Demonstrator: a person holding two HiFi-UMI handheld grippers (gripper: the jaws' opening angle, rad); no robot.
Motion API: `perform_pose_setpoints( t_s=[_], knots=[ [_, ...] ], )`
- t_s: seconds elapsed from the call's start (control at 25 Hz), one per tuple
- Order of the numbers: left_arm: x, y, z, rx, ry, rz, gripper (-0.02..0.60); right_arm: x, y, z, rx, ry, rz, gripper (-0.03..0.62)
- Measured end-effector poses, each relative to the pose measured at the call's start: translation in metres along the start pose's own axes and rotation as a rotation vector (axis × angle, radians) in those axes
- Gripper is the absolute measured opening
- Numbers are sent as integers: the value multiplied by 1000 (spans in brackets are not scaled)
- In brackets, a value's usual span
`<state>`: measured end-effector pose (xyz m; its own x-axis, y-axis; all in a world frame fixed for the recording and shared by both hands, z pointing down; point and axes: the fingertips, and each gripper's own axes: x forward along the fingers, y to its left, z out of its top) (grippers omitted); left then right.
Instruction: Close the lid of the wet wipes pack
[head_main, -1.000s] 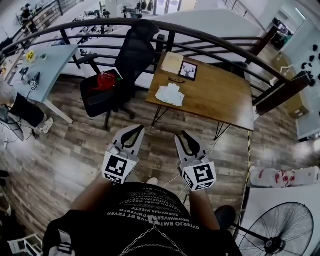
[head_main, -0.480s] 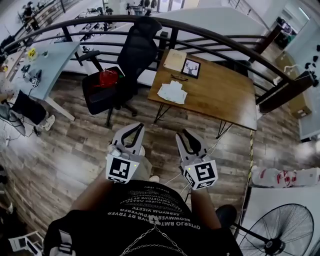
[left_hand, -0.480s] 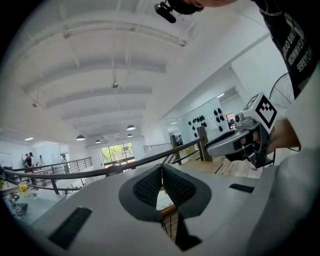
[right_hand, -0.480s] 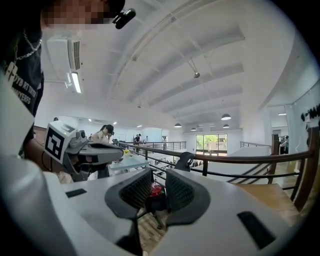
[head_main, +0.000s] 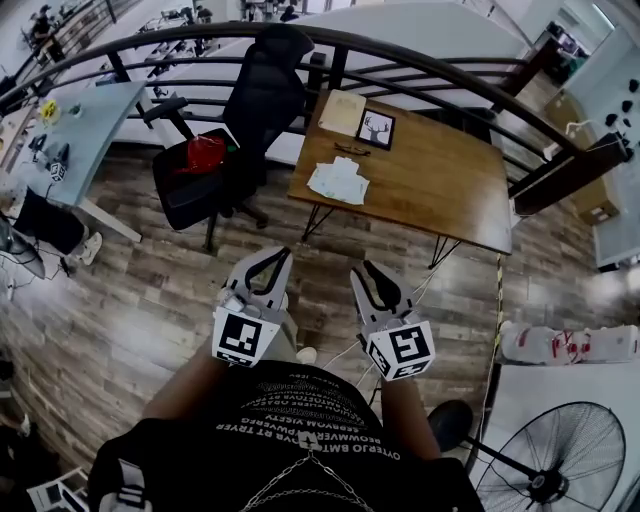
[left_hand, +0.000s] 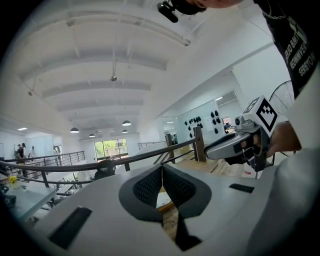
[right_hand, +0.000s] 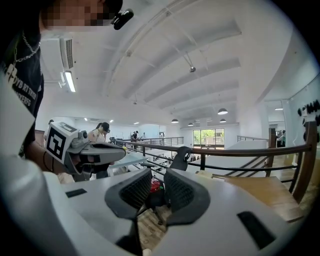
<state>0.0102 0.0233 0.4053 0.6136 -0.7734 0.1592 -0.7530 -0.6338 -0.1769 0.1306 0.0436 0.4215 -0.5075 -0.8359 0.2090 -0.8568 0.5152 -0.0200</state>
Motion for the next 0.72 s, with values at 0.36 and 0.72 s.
perform_pose_setpoints(
  t_s=[0.36,0.72],
  knots=[
    [38,30,2,10,-8,-31,29,39,-24,9,4,-5,-36,98],
    [97,80,1,24,3,-62,28,106,-56,22,16,-1,-44,98]
  ],
)
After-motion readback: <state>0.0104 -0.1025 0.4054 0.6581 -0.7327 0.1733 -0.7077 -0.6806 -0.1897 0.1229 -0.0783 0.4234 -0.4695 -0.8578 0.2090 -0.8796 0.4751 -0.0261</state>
